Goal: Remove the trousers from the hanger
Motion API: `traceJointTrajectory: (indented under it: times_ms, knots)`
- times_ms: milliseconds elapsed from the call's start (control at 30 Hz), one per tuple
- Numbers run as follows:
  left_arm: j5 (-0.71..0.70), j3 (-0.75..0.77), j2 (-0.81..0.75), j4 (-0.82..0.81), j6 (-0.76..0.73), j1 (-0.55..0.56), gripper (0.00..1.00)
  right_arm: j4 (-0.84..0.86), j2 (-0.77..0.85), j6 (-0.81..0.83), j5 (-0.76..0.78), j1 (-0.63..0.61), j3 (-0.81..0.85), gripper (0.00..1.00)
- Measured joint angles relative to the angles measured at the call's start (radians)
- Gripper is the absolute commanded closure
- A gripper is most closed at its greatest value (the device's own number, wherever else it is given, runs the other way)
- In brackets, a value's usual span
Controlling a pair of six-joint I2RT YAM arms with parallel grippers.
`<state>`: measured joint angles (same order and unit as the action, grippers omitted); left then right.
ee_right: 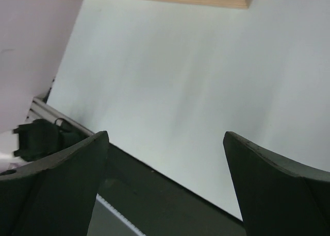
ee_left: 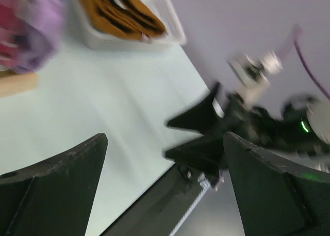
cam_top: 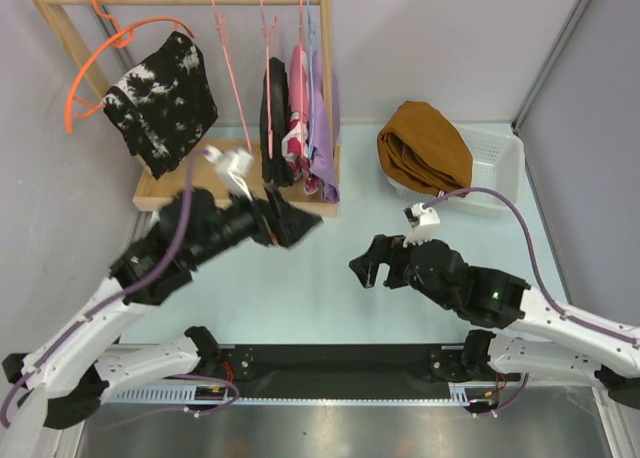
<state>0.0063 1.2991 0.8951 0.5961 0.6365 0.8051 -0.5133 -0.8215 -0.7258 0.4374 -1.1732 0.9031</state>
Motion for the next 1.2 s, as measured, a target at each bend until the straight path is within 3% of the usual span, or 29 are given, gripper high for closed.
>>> traceJointTrajectory:
  times_ms: [100,200,333,433,533,700,867,1200]
  knots:
    - [-0.016,-0.223,-0.073,-0.134,-0.007,0.167,0.00,0.064,0.042,-0.016,-0.053,0.072,-0.141,0.00]
    - [-0.023,-0.498,-0.170,-0.278,0.009,0.256,0.00,0.147,0.175,-0.035,-0.095,0.124,-0.308,0.00]
    - [-0.021,-0.881,-0.429,-0.458,0.082,0.277,0.00,0.219,0.481,-0.069,-0.111,0.144,-0.518,0.00]
    - [-0.018,-1.064,-0.638,-0.555,0.145,0.278,0.00,0.231,0.730,-0.104,-0.098,0.146,-0.630,0.00]
    - [0.007,-1.215,-0.834,-0.650,0.219,0.278,0.00,0.236,0.737,-0.137,-0.082,0.148,-0.650,0.00]
    - [0.071,-1.258,-0.884,-0.815,0.359,0.278,0.00,0.252,0.753,-0.213,-0.066,0.141,-0.790,0.00]
    - [0.130,-1.258,-0.888,-0.976,0.402,0.280,0.00,0.356,0.740,-0.269,-0.066,0.142,-0.835,0.00]
    - [0.098,-1.258,-0.889,-0.866,0.429,0.280,0.00,0.377,0.742,-0.298,-0.034,0.142,-0.842,0.00]
